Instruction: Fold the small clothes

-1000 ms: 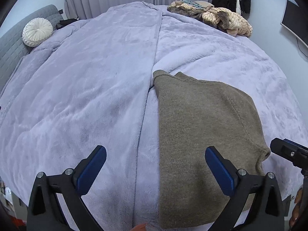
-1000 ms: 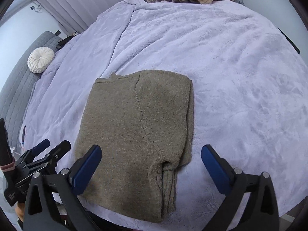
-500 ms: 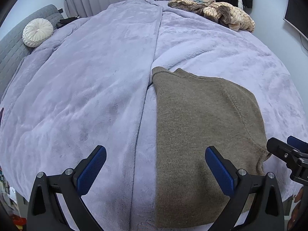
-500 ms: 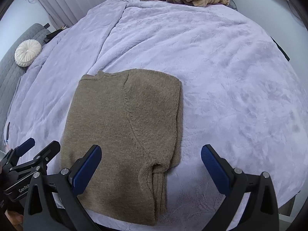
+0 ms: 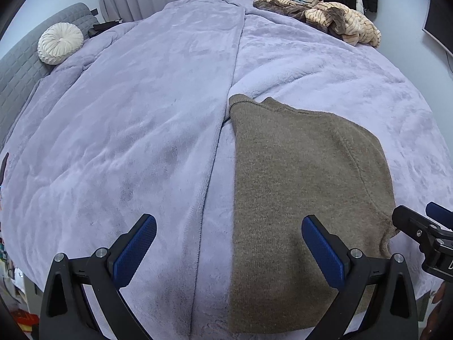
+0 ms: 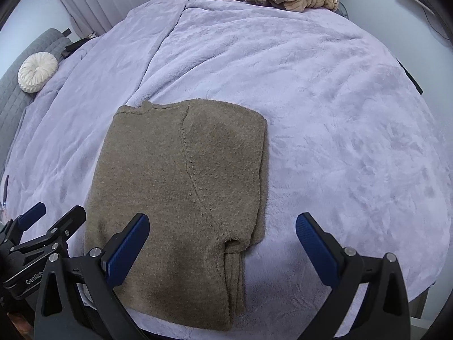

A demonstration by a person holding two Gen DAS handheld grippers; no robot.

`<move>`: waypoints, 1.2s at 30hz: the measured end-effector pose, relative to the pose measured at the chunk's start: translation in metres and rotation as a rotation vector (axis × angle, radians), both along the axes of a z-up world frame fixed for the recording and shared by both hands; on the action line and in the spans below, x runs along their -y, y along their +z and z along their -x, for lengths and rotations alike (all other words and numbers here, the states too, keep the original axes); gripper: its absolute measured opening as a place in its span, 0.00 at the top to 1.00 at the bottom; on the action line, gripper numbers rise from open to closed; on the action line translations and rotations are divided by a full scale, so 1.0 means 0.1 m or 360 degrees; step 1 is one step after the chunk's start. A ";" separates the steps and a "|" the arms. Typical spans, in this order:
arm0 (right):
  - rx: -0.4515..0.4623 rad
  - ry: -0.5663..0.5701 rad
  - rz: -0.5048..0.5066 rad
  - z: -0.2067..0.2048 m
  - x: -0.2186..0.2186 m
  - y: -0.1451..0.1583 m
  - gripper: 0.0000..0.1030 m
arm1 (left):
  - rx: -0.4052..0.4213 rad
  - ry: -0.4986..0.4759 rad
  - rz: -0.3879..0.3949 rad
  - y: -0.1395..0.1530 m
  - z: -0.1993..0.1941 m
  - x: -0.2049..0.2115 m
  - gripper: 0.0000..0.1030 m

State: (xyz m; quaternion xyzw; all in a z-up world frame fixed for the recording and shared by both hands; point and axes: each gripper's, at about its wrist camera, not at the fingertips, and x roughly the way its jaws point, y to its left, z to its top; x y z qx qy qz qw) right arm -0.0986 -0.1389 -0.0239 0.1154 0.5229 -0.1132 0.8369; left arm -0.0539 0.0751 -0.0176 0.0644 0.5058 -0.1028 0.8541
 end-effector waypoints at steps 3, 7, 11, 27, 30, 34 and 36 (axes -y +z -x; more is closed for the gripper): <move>0.0005 0.0012 0.0007 0.00 -0.02 0.02 0.00 | -0.0010 -0.0002 0.0012 -0.01 0.01 -0.01 0.00; 0.0012 0.0031 0.0058 0.00 -0.06 0.06 0.00 | -0.0004 -0.0001 -0.0008 -0.01 0.01 0.00 0.00; 0.0008 0.0033 0.0098 0.00 -0.09 0.08 0.00 | -0.0001 0.0001 -0.0010 0.00 0.02 0.00 0.00; -0.0005 0.0020 0.0122 0.02 -0.12 0.08 0.00 | -0.0007 0.0007 -0.0042 -0.01 0.04 0.00 0.00; -0.0004 0.0024 0.0125 0.02 -0.11 0.09 0.00 | 0.0005 0.0010 -0.0055 -0.01 0.05 -0.01 0.00; -0.0002 0.0028 0.0132 0.02 -0.11 0.10 0.00 | 0.0004 0.0001 -0.0049 -0.01 0.06 -0.01 0.00; -0.0001 0.0028 0.0132 0.02 -0.12 0.10 0.00 | 0.0014 0.0008 -0.0056 0.00 0.06 -0.01 0.00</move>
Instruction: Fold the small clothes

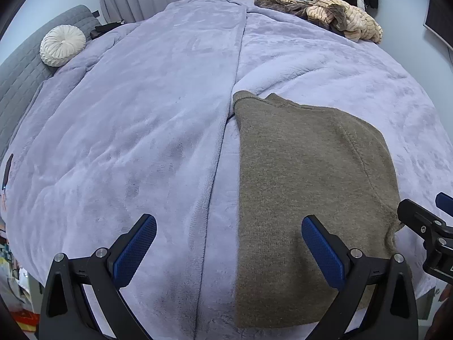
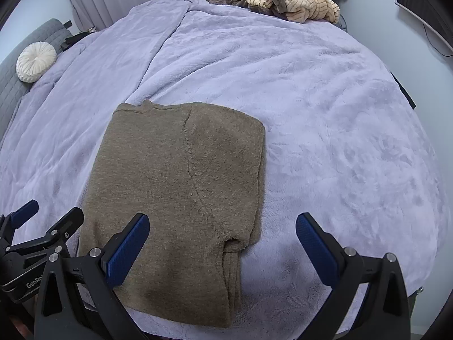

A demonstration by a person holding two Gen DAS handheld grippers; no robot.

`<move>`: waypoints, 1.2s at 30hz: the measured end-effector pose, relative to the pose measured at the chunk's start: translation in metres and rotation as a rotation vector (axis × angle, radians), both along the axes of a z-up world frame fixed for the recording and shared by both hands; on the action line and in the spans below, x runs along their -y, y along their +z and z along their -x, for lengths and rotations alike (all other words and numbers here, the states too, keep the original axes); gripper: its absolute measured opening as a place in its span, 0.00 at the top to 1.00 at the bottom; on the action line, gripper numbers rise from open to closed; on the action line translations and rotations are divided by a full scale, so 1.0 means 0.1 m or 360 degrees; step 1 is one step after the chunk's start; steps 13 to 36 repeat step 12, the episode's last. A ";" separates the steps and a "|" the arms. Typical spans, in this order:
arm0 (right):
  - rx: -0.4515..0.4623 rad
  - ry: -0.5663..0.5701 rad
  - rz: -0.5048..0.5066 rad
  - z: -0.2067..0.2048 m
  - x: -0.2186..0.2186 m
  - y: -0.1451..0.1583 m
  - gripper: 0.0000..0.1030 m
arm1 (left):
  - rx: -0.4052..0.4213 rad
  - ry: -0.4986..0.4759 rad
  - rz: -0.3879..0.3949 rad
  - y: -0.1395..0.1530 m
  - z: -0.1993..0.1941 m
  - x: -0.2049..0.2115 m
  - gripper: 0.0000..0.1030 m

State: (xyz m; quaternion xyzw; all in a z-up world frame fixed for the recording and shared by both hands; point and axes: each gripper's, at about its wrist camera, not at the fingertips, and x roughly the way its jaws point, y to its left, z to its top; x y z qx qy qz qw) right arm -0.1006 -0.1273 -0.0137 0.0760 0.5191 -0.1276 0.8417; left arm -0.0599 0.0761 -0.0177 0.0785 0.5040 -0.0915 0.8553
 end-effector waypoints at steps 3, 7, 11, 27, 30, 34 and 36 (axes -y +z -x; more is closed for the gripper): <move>-0.0002 0.0001 0.0001 0.00 0.00 0.00 0.00 | 0.0017 0.0017 -0.0001 0.01 0.00 -0.01 0.00; -0.0001 -0.0002 0.0001 0.01 -0.01 0.00 0.00 | 0.0095 -0.0015 -0.0026 0.05 0.04 0.01 0.00; -0.0007 -0.0005 0.0003 0.01 -0.04 0.00 0.00 | 0.0100 -0.0053 -0.0027 0.07 0.06 0.05 0.00; -0.0007 -0.0005 0.0003 0.01 -0.04 0.00 0.00 | 0.0096 -0.0056 -0.0025 0.07 0.06 0.05 0.00; -0.0007 -0.0005 0.0003 0.01 -0.04 0.00 0.00 | 0.0096 -0.0056 -0.0025 0.07 0.06 0.05 0.00; -0.0007 -0.0005 0.0003 0.01 -0.04 0.00 0.00 | 0.0096 -0.0056 -0.0025 0.07 0.06 0.05 0.00; -0.0007 -0.0005 0.0003 0.01 -0.04 0.00 0.00 | 0.0096 -0.0056 -0.0025 0.07 0.06 0.05 0.00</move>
